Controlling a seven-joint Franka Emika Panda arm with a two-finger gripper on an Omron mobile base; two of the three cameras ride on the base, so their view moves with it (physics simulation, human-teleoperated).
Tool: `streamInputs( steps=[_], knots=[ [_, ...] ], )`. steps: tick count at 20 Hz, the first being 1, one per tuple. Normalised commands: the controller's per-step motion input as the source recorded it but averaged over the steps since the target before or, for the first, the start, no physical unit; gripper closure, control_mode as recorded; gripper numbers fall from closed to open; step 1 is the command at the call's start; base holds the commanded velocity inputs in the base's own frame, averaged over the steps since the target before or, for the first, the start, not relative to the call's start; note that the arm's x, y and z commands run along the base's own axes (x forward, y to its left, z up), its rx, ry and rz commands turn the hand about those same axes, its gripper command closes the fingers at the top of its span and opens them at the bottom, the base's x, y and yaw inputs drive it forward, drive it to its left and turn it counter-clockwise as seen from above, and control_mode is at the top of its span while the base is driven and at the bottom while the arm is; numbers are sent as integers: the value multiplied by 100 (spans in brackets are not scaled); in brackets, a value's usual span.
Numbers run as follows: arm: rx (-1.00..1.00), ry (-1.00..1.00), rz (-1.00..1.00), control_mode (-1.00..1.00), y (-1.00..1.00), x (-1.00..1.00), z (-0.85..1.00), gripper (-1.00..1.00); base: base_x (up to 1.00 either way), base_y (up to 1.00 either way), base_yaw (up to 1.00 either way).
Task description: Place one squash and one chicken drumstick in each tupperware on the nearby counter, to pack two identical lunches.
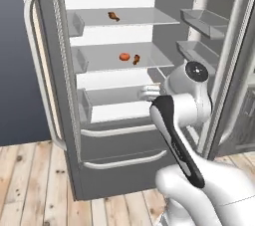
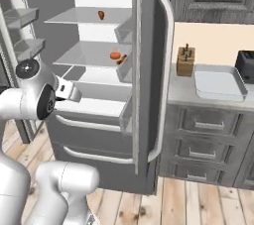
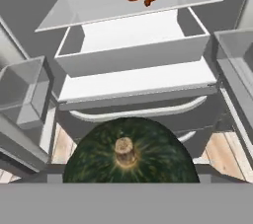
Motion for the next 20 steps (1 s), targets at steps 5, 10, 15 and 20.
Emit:
streamInputs(
  steps=[5,10,15,20],
  knots=[
    [0,0,0,100,0,0,0,100,-85,-81,-5],
    [0,0,0,100,0,0,0,100,-44,-99,0],
    [0,0,0,100,0,0,0,100,-9,-100,0],
    [0,0,0,100,0,0,0,100,2,-100,0]
  ],
)
